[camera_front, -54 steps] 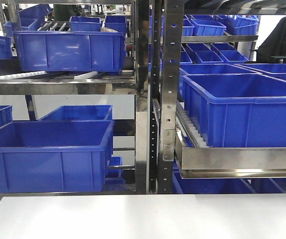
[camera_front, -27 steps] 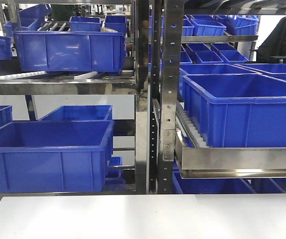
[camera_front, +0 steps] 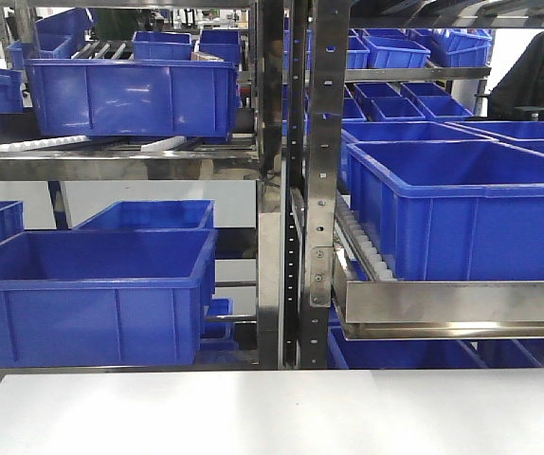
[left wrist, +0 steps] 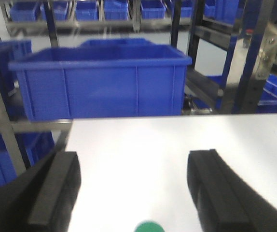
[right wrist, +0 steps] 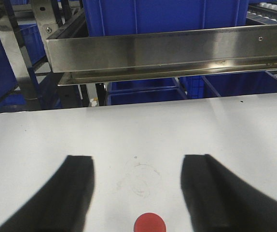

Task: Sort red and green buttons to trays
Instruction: 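Close left gripper on green button and right gripper on red button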

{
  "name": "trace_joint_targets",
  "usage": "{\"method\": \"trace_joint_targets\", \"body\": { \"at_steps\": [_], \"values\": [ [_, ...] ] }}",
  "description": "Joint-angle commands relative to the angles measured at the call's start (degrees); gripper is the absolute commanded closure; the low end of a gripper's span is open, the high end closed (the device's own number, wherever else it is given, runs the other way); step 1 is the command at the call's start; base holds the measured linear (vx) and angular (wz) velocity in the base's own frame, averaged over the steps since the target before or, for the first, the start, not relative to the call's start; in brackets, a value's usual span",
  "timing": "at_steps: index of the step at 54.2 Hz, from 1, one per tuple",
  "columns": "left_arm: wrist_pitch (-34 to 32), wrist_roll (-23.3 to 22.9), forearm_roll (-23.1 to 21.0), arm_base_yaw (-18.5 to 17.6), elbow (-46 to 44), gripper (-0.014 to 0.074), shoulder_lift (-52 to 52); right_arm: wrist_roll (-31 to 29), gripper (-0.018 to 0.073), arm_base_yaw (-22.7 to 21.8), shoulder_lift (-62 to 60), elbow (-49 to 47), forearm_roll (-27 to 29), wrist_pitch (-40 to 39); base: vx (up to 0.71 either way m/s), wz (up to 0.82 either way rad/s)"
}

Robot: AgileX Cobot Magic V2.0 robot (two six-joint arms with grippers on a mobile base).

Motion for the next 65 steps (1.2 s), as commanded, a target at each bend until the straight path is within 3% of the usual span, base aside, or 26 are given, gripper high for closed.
{"method": "trace_joint_targets", "body": {
  "at_steps": [1, 11, 16, 28, 50, 65],
  "values": [
    [0.28, 2.12, -3.35, -0.05, -1.91, 0.0, 3.19, -0.11, 0.0003, -0.26, 0.79, -1.94, -0.05, -4.36, 0.0, 0.0],
    [-0.32, 14.58, -11.89, -0.05, -1.91, 0.0002, 13.77, -0.11, -0.0003, -0.26, 0.79, -1.94, -0.05, -2.92, 0.0, 0.0],
    [-2.92, 18.7, -13.31, -0.05, -1.91, 0.0002, 19.83, -0.11, -0.0003, -0.26, 0.79, -1.94, -0.05, -2.64, 0.0, 0.0],
    [-13.26, 19.02, -13.23, -0.05, -1.91, 0.0002, 32.12, -0.11, -0.0003, -0.26, 0.79, -1.94, -0.11, -2.65, 0.0, 0.0],
    [-25.31, 19.02, -15.7, -0.05, -2.08, 0.0002, 50.29, -0.11, -0.0003, -0.26, 0.79, -1.94, -0.47, 4.11, 0.0, 0.0],
    [-28.95, 19.02, -16.26, -0.05, -2.08, 0.0002, 56.96, -0.11, -0.0003, -0.26, 0.79, -1.94, -0.69, 4.56, 0.0, 0.0]
  ]
}}
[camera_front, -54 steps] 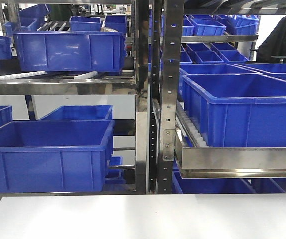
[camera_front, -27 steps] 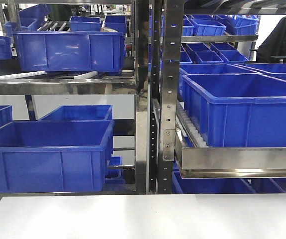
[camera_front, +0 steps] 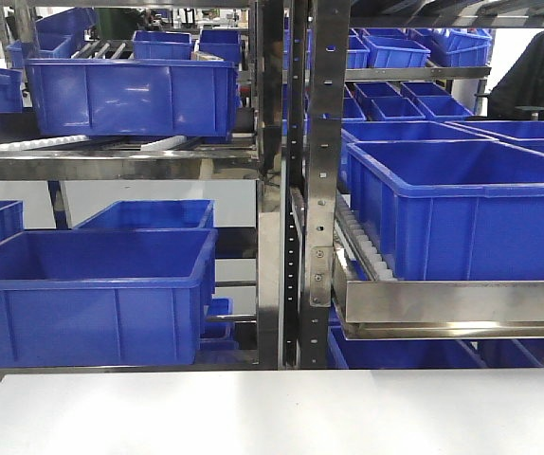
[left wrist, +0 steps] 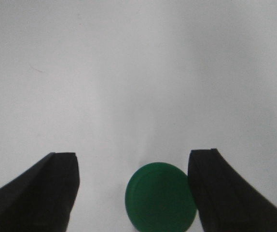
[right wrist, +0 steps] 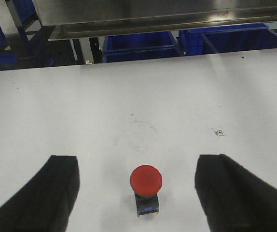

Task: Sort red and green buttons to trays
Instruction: 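Close left gripper on green button and right gripper on red button, then lift both held buttons up off the white table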

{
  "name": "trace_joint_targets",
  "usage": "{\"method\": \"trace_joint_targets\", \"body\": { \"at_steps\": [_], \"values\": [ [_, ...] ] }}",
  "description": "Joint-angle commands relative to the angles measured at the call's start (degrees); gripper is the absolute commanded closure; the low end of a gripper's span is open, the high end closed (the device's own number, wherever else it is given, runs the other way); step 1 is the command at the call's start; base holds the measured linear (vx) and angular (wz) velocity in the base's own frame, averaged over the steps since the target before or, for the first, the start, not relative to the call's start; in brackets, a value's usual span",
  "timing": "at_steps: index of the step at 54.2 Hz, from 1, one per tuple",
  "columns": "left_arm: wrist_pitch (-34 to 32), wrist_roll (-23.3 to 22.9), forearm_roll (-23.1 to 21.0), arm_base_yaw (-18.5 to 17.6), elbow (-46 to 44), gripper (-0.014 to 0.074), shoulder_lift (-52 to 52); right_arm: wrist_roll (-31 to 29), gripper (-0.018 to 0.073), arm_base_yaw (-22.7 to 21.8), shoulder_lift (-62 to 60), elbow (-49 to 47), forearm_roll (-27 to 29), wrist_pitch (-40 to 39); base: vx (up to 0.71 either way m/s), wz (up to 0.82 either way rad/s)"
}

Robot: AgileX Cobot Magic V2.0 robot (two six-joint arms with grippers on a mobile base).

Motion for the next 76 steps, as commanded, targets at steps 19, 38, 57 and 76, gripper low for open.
{"method": "trace_joint_targets", "body": {
  "at_steps": [19, 38, 57, 76],
  "values": [
    [-11.28, -1.47, -0.62, -0.05, -1.76, 0.0003, 6.67, -0.11, -0.0001, -0.26, 0.79, -1.94, -0.82, -3.99, 0.0, 0.0],
    [-14.75, -1.59, -0.62, -0.05, -1.76, 0.0003, 13.15, -0.11, -0.0001, -0.26, 0.79, -1.94, -0.82, -3.99, 0.0, 0.0],
    [-15.53, -4.51, -0.59, -0.05, -1.76, 0.008, 16.74, -0.11, -0.0001, -0.26, 0.79, -1.94, -0.82, -3.99, 0.0, 0.0],
    [-14.28, -4.51, -0.59, -0.05, -1.76, 0.0396, 17.07, -0.11, -0.0001, -0.26, 0.79, -1.94, -0.87, -3.99, 0.0, 0.0]
  ]
}}
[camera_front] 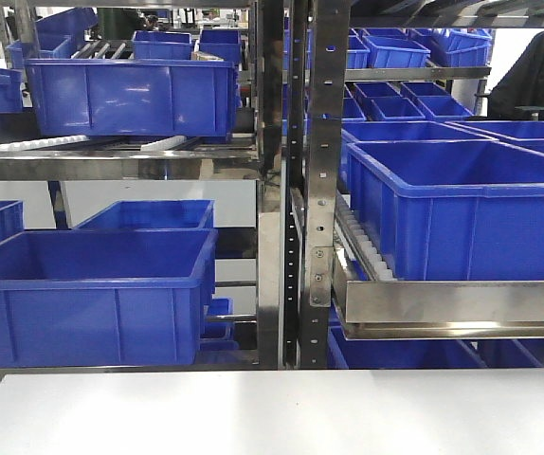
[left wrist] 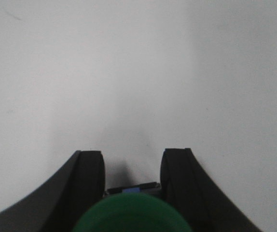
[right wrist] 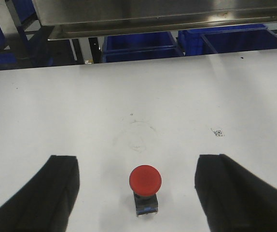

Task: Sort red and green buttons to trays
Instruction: 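Lift both held buttons up off the white table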

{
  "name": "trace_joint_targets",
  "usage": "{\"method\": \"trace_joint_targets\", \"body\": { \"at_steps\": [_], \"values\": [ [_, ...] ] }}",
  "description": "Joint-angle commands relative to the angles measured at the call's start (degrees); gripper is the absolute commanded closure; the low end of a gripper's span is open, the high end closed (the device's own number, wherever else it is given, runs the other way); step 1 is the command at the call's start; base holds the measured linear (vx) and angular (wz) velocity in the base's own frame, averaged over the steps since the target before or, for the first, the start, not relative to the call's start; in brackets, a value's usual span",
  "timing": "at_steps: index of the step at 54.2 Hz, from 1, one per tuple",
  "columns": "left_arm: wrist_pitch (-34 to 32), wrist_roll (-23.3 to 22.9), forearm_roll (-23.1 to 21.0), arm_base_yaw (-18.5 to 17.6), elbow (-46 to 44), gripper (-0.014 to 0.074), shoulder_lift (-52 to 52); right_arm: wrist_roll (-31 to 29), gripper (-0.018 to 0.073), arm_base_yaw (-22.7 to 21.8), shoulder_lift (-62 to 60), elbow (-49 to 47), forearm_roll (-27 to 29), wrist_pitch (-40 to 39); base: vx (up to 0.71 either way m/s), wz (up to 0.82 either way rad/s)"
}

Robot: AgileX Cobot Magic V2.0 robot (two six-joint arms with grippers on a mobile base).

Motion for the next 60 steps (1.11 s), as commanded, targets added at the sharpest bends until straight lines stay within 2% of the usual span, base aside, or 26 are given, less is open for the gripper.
{"method": "trace_joint_targets", "body": {
  "at_steps": [1, 6, 13, 23, 35, 49, 60],
  "values": [
    [-2.08, -0.55, -0.43, -0.05, -1.14, 0.0421, -1.47, -0.11, -0.0001, -0.26, 0.79, -1.94, -0.7, -3.99, 0.0, 0.0],
    [-1.72, -0.55, -0.43, -0.05, -1.14, 0.0512, -1.73, 0.17, -0.0001, -0.26, 0.79, -1.94, -0.7, -3.75, 0.0, 0.0],
    [-1.72, -0.55, -0.43, -0.05, -1.14, 0.0605, -3.66, 3.6, -0.0001, -0.26, 2.9, -1.94, -1.97, -0.8, 0.0, 0.0],
    [-0.74, -0.55, -0.43, -0.05, -1.14, 0.0603, -9.87, 4.37, -0.0001, -0.26, 10.73, -2.8, -8.13, -0.36, 0.0, 0.0],
    [4.72, -0.55, -0.43, -0.05, -1.14, 0.06, -18.05, 4.43, -0.0001, -0.26, 24.06, -5.58, -8.36, -1.52, 0.0, 0.0],
    [5.49, -0.55, -0.43, -0.05, -1.14, 0.0599, -22.62, 4.8, -0.0001, -0.32, 39.05, -9.58, -8.96, -7.44, 0.0, 0.0],
    [7.15, -0.55, -0.43, -0.05, -1.14, 0.0599, -22.68, 9.16, -0.0001, -0.32, 48.56, -12.47, -13.58, -7.85, 0.0, 0.0]
  ]
}}
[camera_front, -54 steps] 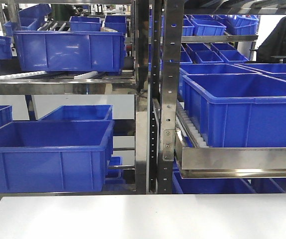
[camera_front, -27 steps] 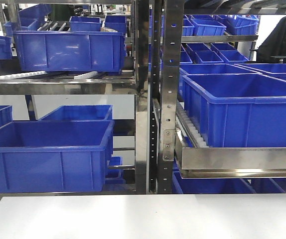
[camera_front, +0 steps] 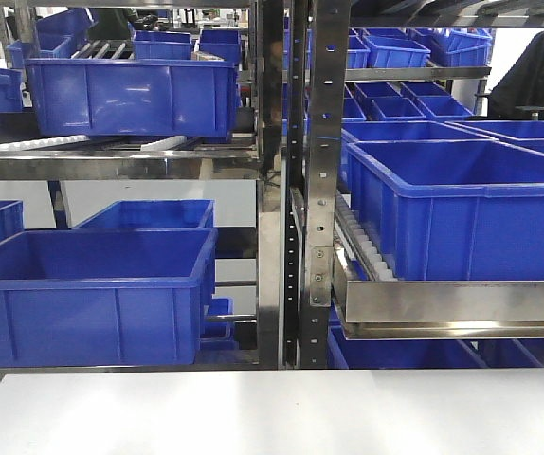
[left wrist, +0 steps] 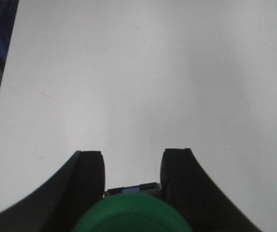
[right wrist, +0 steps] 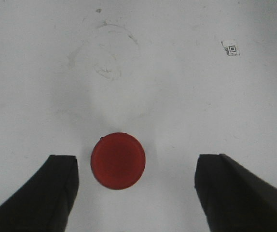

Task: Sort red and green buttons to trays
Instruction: 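Lift both held buttons up off the white table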

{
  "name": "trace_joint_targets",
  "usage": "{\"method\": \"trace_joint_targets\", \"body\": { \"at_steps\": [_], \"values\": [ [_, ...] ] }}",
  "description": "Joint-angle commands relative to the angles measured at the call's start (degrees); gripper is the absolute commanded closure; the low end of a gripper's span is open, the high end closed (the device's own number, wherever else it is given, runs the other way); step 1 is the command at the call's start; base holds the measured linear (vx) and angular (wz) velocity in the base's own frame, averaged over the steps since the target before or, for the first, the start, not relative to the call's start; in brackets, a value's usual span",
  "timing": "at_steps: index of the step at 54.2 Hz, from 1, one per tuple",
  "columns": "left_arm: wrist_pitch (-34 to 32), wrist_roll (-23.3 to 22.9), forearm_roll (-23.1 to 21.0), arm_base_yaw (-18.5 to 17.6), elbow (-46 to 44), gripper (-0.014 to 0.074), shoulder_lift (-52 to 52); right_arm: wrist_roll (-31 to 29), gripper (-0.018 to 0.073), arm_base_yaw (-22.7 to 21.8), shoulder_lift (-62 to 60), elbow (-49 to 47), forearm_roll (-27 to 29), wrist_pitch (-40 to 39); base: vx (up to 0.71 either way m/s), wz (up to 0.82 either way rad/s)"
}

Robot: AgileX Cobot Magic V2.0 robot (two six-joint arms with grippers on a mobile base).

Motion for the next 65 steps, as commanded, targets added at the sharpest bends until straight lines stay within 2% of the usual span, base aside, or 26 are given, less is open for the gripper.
{"method": "trace_joint_targets", "body": {
  "at_steps": [1, 46, 53, 65],
  "values": [
    [-3.08, -0.55, -0.43, -0.05, -1.14, 0.0599, -1.3, 1.17, -0.0001, -0.32, 2.11, -2.44, -2.89, -3.33, 0.0, 0.0],
    [-4.59, -0.39, -0.43, -0.05, -1.14, 0.0599, -1.3, 2.21, 0.0008, -0.32, 20.36, -2.55, -4.3, -12.75, 0.0, 0.0],
    [-4.64, -0.39, -0.43, -0.05, -1.14, 0.0599, -1.3, 2.21, 0.0056, -0.26, 21.84, -2.55, -4.3, -13.25, 0.0, 0.0],
    [-4.76, -0.39, -0.43, -0.05, -1.14, 0.0599, -1.3, 2.21, 0.0216, -0.26, 22.47, -2.55, -4.3, -12.76, 0.0, 0.0]
  ]
}}
